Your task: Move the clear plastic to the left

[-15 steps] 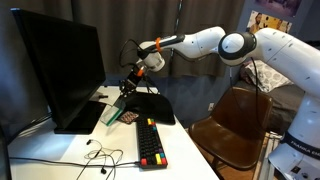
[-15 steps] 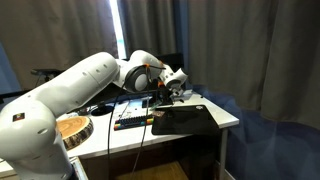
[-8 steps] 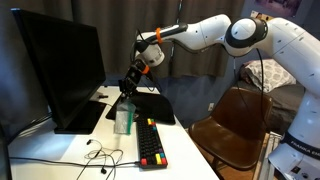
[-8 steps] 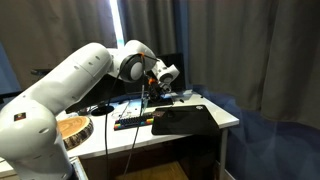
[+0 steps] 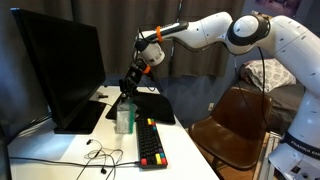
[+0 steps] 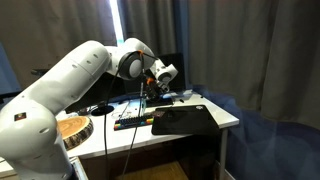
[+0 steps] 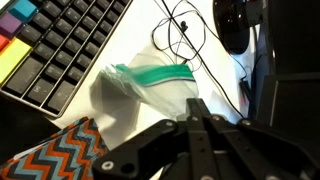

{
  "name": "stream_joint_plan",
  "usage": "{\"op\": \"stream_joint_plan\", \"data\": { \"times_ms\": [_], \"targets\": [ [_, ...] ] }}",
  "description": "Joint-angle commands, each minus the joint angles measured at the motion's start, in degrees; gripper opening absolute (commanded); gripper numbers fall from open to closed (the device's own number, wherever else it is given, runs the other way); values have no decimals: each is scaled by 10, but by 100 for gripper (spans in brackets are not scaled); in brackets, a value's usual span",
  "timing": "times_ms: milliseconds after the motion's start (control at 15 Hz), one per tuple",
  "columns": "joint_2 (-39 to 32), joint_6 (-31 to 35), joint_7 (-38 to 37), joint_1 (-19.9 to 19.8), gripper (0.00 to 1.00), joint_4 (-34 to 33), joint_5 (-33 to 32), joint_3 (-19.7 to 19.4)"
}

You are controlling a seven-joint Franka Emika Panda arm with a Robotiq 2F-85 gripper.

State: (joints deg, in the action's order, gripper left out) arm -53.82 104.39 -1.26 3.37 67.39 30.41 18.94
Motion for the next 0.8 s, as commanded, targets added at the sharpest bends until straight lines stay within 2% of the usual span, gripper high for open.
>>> {"op": "stream_joint_plan", "data": {
  "times_ms": [0,467,667,733],
  "targets": [
    [-7,-39,22,26,0,-11,18,19],
    [-31,-59,73,85,0,-35,94,75],
    [-57,-27,96,105,0,-50,153,83],
    [-70,-1,96,99,0,-48,166,102]
  ]
}}
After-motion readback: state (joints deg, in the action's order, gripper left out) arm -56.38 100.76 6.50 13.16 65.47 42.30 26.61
